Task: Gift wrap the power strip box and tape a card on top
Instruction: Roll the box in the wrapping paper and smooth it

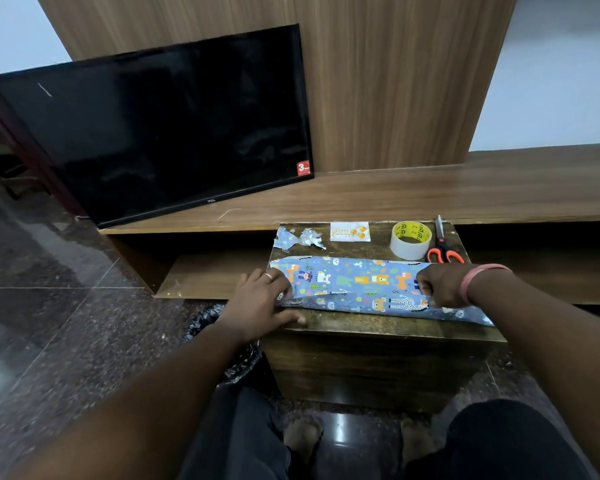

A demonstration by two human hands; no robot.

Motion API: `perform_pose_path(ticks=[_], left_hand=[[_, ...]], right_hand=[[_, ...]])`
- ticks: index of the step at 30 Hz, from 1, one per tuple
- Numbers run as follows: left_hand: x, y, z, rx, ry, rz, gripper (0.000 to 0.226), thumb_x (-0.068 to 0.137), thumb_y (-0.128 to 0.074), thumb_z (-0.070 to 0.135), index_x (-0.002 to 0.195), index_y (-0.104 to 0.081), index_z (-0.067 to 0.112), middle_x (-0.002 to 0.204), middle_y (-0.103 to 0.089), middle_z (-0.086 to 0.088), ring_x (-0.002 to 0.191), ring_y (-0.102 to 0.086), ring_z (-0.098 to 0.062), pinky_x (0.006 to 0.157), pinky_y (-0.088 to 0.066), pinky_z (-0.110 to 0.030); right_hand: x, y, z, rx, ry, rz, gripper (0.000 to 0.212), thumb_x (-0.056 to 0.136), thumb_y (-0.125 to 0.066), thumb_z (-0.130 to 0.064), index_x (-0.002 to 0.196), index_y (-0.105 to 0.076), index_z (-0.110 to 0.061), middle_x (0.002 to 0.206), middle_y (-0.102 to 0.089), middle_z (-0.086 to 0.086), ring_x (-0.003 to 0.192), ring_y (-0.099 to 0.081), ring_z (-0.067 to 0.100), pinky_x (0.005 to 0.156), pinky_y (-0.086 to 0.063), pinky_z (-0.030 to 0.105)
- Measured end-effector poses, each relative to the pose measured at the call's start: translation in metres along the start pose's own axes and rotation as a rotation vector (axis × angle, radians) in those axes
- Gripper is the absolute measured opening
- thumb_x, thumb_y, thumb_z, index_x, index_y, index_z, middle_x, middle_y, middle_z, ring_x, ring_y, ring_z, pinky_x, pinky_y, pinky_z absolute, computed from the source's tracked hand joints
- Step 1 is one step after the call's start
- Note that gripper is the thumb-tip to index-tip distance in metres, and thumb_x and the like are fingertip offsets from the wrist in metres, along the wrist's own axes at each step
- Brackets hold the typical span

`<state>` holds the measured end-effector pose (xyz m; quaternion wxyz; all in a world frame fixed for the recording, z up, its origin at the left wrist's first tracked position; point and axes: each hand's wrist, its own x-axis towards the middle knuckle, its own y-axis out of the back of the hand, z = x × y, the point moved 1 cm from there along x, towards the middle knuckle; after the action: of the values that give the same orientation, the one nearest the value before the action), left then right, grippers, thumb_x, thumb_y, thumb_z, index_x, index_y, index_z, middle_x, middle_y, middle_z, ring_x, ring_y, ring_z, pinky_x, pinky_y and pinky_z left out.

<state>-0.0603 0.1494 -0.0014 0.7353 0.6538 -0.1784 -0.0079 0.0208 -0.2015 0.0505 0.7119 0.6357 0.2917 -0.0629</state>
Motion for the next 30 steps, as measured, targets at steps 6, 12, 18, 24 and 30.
perform_pose_path(ticks=[6, 12, 18, 24, 30], left_hand=[[0.021, -0.015, -0.002, -0.729, 0.714, -0.09, 0.057, 0.084, -0.082, 0.026, 0.121, -0.039, 0.029, 0.11, -0.059, 0.001, 0.099, -0.061, -0.02, 0.096, -0.051, -0.042], [0.03, -0.014, -0.014, -1.097, 1.005, 0.015, 0.06, 0.079, -0.076, -0.016, 0.125, -0.049, 0.012, 0.111, -0.064, -0.016, 0.083, -0.063, -0.019, 0.064, -0.054, -0.033], [0.015, -0.025, -0.01, -1.054, 1.052, 0.079, 0.056, 0.084, -0.077, -0.006, 0.13, -0.052, 0.013, 0.112, -0.064, -0.017, 0.089, -0.064, -0.026, 0.076, -0.055, -0.034], [0.01, -0.004, 0.0, -0.444, 0.542, -0.006, 0.057, 0.098, -0.062, 0.019, 0.149, -0.038, 0.028, 0.139, -0.034, -0.015, 0.118, -0.052, -0.033, 0.104, -0.042, -0.039], [0.01, 0.003, 0.014, -0.078, 0.118, -0.159, 0.073, 0.067, -0.07, 0.082, 0.123, -0.057, 0.037, 0.135, -0.049, 0.01, 0.123, -0.044, -0.02, 0.091, -0.03, -0.035]], right_hand=[[-0.002, 0.0, -0.001, -0.017, -0.012, -0.008, 0.023, 0.089, -0.065, -0.012, 0.079, -0.051, -0.028, 0.103, -0.061, -0.002, 0.102, -0.061, 0.022, 0.085, -0.049, 0.032], [0.002, -0.001, 0.001, -0.005, -0.026, -0.011, 0.024, 0.089, -0.065, -0.013, 0.079, -0.051, -0.029, 0.09, -0.056, -0.009, 0.095, -0.057, 0.019, 0.082, -0.04, 0.028], [0.001, 0.001, -0.002, -0.011, -0.019, -0.03, 0.023, 0.09, -0.065, -0.012, 0.078, -0.051, -0.027, 0.095, -0.06, -0.004, 0.1, -0.061, 0.023, 0.089, -0.051, 0.035], [0.001, 0.001, -0.003, -0.009, -0.022, -0.033, 0.024, 0.09, -0.064, -0.011, 0.079, -0.051, -0.027, 0.095, -0.059, -0.003, 0.096, -0.059, 0.022, 0.087, -0.05, 0.036], [0.001, 0.003, -0.005, -0.101, -0.013, -0.042, 0.012, 0.094, -0.059, -0.012, 0.091, -0.055, -0.023, 0.098, -0.058, -0.005, 0.097, -0.056, 0.02, 0.089, -0.043, 0.033]])
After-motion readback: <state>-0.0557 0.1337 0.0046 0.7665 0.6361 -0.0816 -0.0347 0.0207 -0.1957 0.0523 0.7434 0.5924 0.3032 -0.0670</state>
